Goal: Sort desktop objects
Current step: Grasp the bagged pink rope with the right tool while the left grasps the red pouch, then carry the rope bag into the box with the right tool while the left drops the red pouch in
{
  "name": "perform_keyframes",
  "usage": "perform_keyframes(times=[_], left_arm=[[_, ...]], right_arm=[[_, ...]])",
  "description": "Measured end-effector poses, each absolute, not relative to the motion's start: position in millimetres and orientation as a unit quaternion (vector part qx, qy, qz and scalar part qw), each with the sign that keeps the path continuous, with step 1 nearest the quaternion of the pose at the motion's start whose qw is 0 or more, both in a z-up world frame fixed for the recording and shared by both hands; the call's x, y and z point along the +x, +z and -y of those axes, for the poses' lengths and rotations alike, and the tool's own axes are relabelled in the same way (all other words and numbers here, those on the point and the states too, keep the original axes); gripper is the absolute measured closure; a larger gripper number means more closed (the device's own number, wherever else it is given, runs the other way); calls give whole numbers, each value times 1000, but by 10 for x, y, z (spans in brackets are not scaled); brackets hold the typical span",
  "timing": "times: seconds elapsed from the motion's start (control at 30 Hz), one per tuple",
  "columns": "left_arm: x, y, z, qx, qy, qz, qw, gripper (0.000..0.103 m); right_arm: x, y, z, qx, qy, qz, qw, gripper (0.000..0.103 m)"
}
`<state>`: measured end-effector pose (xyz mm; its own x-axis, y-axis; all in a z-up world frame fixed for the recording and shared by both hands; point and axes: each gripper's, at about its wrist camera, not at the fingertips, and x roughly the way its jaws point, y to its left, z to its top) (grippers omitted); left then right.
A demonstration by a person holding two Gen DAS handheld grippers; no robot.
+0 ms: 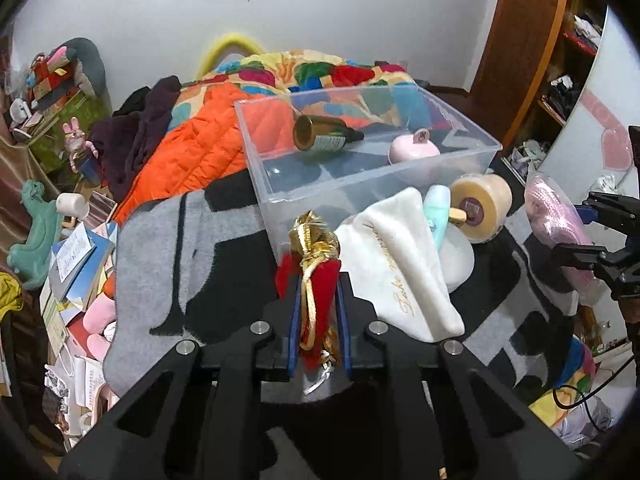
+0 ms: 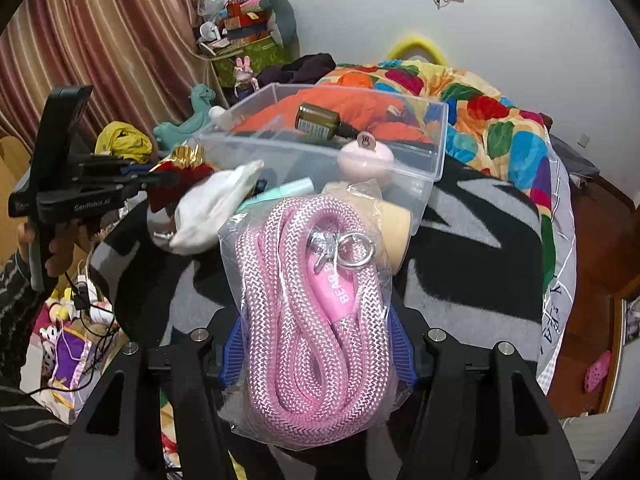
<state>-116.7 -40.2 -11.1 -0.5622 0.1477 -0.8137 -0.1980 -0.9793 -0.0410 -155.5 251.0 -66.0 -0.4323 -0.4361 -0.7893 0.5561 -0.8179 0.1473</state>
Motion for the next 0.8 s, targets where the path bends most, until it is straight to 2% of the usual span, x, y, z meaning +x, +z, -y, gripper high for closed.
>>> perform_keyframes(times=[0.43,0.8], left_arm=[[-1089,295,525,-406,907,14,113,90],[-1337,606,623,-368,923,30,109,90]], right_arm=[[-1798,-348,-2432,417,-860,-52,289,47],[-2394,-207,-2305,408,-879,-22,247,47]])
